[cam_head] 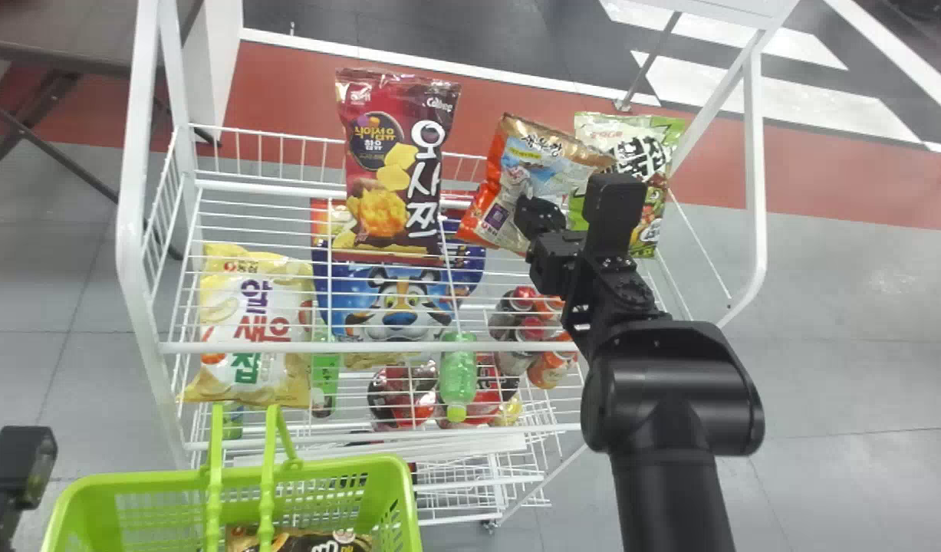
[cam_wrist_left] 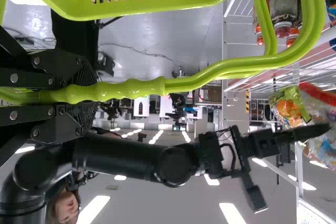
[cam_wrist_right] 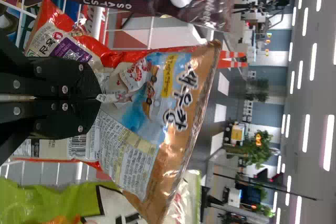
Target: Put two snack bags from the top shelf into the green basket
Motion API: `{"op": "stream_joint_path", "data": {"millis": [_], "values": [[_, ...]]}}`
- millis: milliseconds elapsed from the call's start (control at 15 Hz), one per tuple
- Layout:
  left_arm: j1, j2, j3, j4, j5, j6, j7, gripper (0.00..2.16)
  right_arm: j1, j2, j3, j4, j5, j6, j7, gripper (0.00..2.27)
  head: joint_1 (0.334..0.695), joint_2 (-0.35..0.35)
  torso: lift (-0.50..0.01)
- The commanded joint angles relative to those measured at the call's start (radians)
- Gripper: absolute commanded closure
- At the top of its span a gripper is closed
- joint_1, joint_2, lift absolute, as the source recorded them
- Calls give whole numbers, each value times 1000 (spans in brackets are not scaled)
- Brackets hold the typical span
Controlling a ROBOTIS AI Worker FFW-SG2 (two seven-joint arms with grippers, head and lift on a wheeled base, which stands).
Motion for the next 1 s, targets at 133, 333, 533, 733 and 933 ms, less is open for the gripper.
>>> {"op": "stream_joint_path", "data": {"millis": [133, 333, 533, 733, 933], "values": [[0, 0, -2, 0, -1, 4, 0, 2142, 178, 2, -13, -340, -15, 206, -9, 2246, 695, -350, 0], [0, 0, -2, 0, 0, 4, 0, 2142, 282, -2, -20, -553, -51, 466, -6, 2246, 695, -350, 0], [11, -2, 4, -1, 2, 4, -3, 2142, 365, -31, -17, -708, -127, 743, 6, 2246, 695, -350, 0], [11, -3, 6, -1, 3, 4, -5, 2142, 422, -61, -12, -825, -206, 970, 43, 2246, 695, -350, 0], [11, -5, 6, -1, 3, 4, -8, 2142, 443, -70, 76, -837, -228, 1049, 60, 2246, 695, -350, 0]]}}
